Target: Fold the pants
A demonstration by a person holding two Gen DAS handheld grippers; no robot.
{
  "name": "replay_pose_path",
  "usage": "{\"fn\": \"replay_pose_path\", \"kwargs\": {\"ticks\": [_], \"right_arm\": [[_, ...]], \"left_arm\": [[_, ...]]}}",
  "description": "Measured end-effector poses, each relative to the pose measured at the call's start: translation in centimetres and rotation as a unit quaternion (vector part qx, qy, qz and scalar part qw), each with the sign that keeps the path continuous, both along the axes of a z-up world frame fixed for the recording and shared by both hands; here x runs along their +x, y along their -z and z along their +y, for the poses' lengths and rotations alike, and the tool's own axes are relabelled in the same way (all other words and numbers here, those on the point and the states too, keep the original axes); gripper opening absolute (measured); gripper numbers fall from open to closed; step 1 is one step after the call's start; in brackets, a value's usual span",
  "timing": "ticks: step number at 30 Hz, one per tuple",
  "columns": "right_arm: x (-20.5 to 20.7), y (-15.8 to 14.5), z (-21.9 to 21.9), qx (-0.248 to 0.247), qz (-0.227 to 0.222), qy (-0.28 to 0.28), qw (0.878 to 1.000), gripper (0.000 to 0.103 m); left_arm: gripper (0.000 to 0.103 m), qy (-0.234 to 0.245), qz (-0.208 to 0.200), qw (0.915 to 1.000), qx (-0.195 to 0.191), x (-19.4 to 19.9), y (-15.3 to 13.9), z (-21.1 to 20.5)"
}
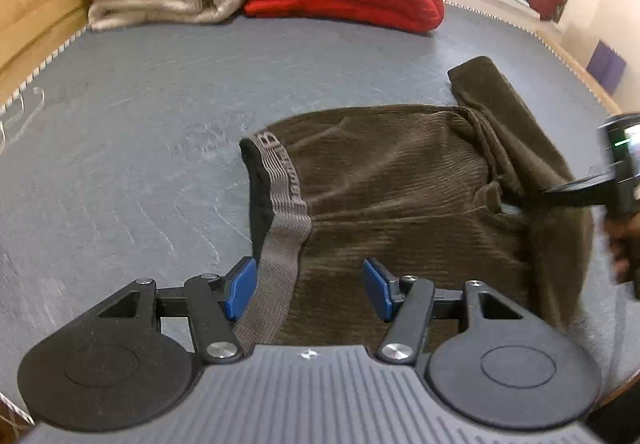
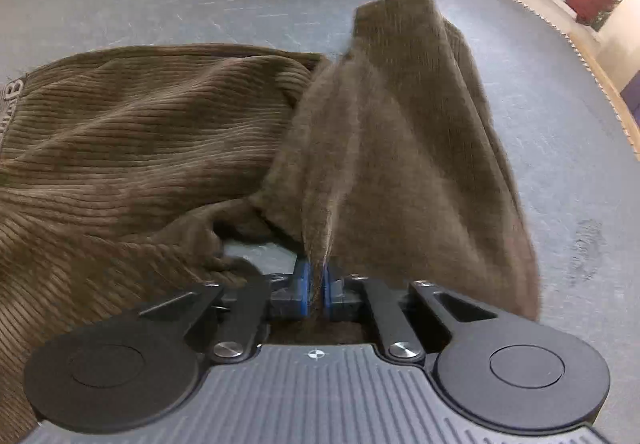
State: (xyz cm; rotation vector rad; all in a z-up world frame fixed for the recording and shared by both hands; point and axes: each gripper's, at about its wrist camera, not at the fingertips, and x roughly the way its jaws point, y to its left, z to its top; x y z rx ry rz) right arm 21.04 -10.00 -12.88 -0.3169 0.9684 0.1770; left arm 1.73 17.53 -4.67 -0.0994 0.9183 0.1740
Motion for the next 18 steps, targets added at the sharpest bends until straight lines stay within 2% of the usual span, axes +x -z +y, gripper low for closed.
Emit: {"fn": "replay_pose_path", "kwargs": {"ticks": [2, 4, 7, 11, 12, 15, 18], "right_arm": [[-1.4, -2.4, -2.7, 0.013, -0.020, 0.011, 1.000, 0.006], [-3.3, -4.5, -6.3, 0.021, -0.034, 0.027, 0.999, 0.006], [-6.4, -5.5, -12.9, 0.041, -0.033, 0.087, 0.995, 0.006], [-12.4, -2.6, -21.0, 0.081, 0.015, 0.193, 0.978, 0.006], [-14.1, -1.4, -22.4, 0.098, 0.036, 0.219, 0.970, 0.006], [-18.5, 1.4, -24.7, 0.135, 0.084, 0.276, 0.948, 0.006], [-21.2, 1.8, -24.9, 0.153, 0.082, 0.282, 0.944, 0.006]], "left_arm": [[0.064, 0.000, 0.000, 0.9999, 0.012, 0.0, -0.1, 0.1], [0.064, -0.010, 0.006, 0.9999, 0.000, 0.0, 0.0, 0.5], [0.064, -0.009, 0.011, 0.9998, -0.012, -0.6, 0.8, 0.4], [0.064, 0.019, 0.010, 0.9997, -0.009, -2.3, 3.4, -0.7], [0.060, 0.025, 0.008, 0.9996, -0.005, -2.8, 4.2, -1.0], [0.045, 0.060, 0.011, 0.9980, 0.017, -3.6, 6.3, -2.0], [0.041, 0.070, 0.059, 0.9956, 0.021, -3.0, 8.2, -1.9]]}}
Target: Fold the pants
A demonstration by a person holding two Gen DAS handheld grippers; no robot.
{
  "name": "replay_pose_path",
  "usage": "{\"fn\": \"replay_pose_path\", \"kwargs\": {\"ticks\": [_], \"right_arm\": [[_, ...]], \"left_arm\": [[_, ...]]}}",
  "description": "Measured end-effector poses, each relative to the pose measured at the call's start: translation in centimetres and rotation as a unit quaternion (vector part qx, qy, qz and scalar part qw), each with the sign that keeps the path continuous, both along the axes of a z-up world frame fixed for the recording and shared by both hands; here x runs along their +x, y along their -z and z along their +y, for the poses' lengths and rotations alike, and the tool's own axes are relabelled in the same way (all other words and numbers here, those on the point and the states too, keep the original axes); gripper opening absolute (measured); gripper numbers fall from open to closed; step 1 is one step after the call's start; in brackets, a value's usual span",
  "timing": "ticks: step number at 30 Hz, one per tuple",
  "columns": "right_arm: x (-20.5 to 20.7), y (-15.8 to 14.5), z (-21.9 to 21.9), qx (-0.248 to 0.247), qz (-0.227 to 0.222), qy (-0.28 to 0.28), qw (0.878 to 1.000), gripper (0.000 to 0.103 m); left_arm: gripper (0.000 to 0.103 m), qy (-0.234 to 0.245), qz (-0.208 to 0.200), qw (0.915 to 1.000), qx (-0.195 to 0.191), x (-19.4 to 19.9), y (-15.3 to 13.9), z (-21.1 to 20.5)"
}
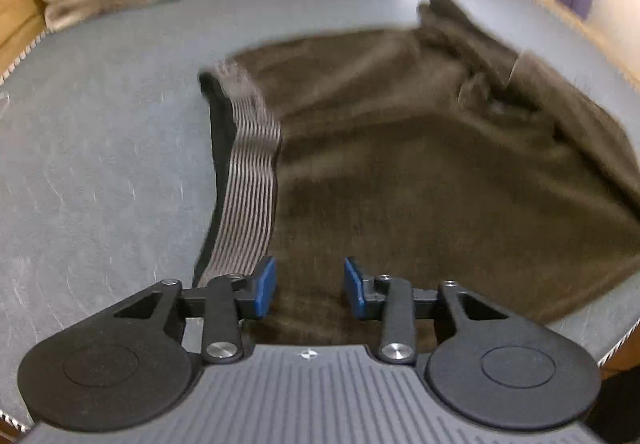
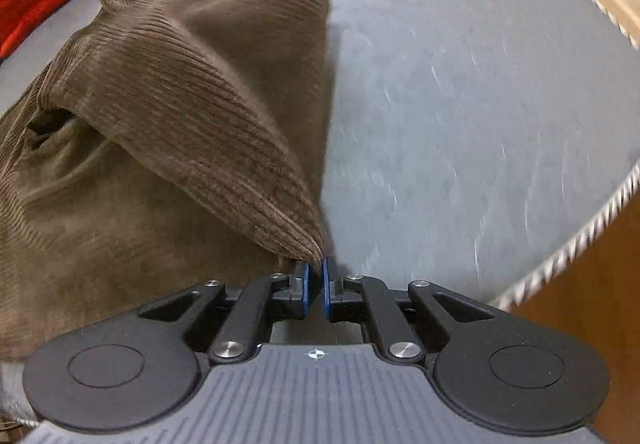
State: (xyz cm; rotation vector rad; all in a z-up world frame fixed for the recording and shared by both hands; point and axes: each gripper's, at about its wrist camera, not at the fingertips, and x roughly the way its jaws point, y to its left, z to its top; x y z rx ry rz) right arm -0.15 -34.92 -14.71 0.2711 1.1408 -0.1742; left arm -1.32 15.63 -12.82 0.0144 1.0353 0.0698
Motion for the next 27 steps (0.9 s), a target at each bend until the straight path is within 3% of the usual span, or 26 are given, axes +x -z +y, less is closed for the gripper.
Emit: {"fn": "replay_pose_path", "kwargs": {"ticks": [2, 5, 9, 11, 13, 16, 19, 21, 24, 25, 26, 27], "right_arm": [[-0.7, -0.8, -0.2, -0.001, -0.018, 0.000, 1.000, 0.012], [-1.5, -2.9, -1.2, -0.017, -0.072, 0.004, 0.997, 0.023], [-0.4, -6.4, -0.5, -0.050, -0.166, -0.038, 0.984, 0.025], [0.7, -7.5, 0.9, -0.051, -0.193, -0.082, 0.976, 0.025], [1.8, -7.9, 3.0, -0.073, -0.221, -0.134, 0.963, 0.025], [4.2, -7.6, 7.0, -0.128, -0.271, -0.199, 0.933, 0.025], [8.2, -6.4, 10.5, -0.125, -0.270, -0.239, 0.924, 0.027], [11.1, -4.8, 12.9, -0.122, -0.253, -0.269, 0.921, 0.036], [14.6, -2.5, 16.4, -0.131, -0.204, -0.322, 0.915, 0.040], [15.4, -1.8, 17.5, -0.133, -0.190, -0.342, 0.911, 0.040], [16.1, -1.2, 18.8, -0.140, -0.179, -0.369, 0.901, 0.045], [16.2, -0.7, 19.8, -0.152, -0.172, -0.393, 0.891, 0.054]], "left_arm": [[0.030, -0.026, 0.068, 0.9972, 0.014, 0.3, 2.1, 1.1], [0.027, -0.044, 0.077, 0.9961, 0.000, 0.1, 2.3, 1.7], [0.028, -0.037, 0.046, 0.9979, 0.026, -0.6, 0.3, 0.4], [0.028, -0.031, -0.008, 0.9995, 0.008, -1.4, -1.5, 0.0], [0.028, -0.032, -0.047, 0.9984, -0.007, -2.4, -2.1, -0.1], [0.028, -0.042, -0.063, 0.9971, -0.006, -2.6, -2.3, -0.4], [0.028, -0.042, -0.078, 0.9958, -0.024, -2.8, -2.3, -0.8], [0.028, -0.032, -0.053, 0.9979, -0.020, -2.0, -1.0, -1.2], [0.028, -0.028, -0.010, 0.9996, 0.001, -0.1, 1.7, -1.5], [0.031, -0.027, 0.014, 0.9995, 0.004, 0.3, 2.9, -1.3], [0.031, -0.027, 0.014, 0.9995, -0.001, 0.3, 3.6, -1.0], [0.031, -0.027, 0.012, 0.9996, -0.004, 0.3, 3.6, -0.8]]}}
